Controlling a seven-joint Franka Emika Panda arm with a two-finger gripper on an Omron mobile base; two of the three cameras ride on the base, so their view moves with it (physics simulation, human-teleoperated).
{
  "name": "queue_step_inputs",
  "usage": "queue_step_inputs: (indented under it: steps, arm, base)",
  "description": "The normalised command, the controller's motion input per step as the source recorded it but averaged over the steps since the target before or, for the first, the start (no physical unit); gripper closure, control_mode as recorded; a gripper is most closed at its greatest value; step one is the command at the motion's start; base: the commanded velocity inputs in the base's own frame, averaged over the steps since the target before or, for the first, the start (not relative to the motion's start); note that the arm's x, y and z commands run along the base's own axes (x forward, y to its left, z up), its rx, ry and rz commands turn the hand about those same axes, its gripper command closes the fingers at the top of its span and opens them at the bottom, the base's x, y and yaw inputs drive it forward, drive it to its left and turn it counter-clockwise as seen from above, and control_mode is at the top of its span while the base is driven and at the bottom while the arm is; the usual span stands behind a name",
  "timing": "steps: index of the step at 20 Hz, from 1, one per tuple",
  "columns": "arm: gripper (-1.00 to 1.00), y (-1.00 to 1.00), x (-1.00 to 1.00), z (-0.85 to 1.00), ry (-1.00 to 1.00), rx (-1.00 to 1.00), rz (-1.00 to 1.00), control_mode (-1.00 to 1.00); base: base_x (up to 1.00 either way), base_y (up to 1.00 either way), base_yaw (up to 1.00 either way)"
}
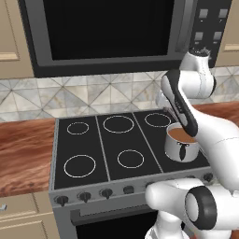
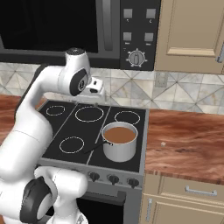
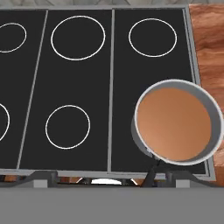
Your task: Pick up the sugar cube(s) and place them in the saucepan with hot chocolate.
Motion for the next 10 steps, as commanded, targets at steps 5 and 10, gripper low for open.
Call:
queue_step_inputs:
  steps: [5, 10]
  arm:
    - [-1.0, -1.0, 0.0, -0.22, 0.0, 0.15, -0.05, -1.0]
    - [-1.0, -1.0, 0.0, -0.39, 0.02, 0.08, -0.05, -1.0]
  base:
    - [0.0, 0.0, 0.0]
    - [0.0, 0.0, 0.0]
